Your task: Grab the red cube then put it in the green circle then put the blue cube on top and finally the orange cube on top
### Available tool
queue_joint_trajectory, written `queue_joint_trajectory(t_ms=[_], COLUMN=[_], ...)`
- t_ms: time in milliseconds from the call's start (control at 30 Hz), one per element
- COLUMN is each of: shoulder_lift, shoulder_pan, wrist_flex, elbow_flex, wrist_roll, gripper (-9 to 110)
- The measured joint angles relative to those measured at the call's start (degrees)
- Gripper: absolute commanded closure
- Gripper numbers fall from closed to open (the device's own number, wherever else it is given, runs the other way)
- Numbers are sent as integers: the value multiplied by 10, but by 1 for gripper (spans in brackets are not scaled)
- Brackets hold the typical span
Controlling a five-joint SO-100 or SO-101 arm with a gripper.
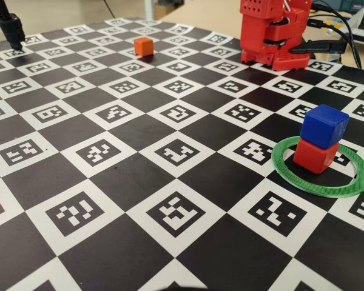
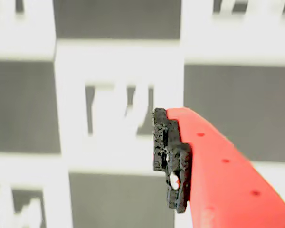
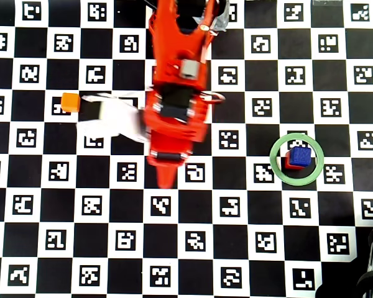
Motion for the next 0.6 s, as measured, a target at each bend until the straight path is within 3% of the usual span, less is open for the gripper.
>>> queue_joint_trajectory(t_ms=[333,600], shoulder_lift=[0,0], shoulder_pan=[242,357], wrist_flex=[2,3], elbow_flex=[0,0], wrist_roll=[-237,-386], gripper=[54,53])
